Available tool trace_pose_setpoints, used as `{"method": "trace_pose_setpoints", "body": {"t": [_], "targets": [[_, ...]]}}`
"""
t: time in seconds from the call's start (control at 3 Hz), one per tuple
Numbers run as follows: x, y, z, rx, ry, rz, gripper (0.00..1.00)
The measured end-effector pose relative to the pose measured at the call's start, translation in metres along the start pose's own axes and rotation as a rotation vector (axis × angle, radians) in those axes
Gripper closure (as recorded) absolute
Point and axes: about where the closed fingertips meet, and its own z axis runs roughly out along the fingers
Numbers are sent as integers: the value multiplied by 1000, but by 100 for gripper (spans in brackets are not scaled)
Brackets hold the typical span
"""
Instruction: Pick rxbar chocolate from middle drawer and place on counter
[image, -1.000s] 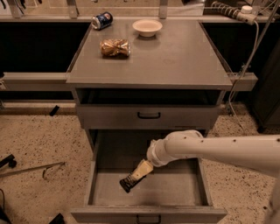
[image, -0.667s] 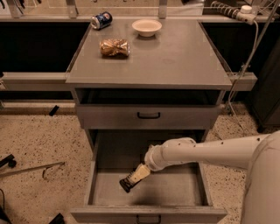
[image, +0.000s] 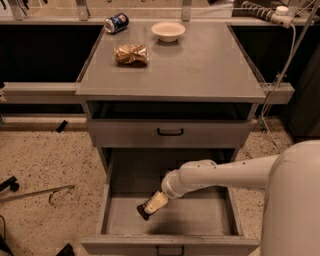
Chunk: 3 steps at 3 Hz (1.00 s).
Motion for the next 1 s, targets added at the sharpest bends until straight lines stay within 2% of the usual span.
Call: {"method": "trace_pose_setpoints", "body": {"t": [0.67, 1.0], "targets": [[27, 11, 52, -97, 65, 40, 0], [33, 16, 68, -126, 79, 50, 0]]}}
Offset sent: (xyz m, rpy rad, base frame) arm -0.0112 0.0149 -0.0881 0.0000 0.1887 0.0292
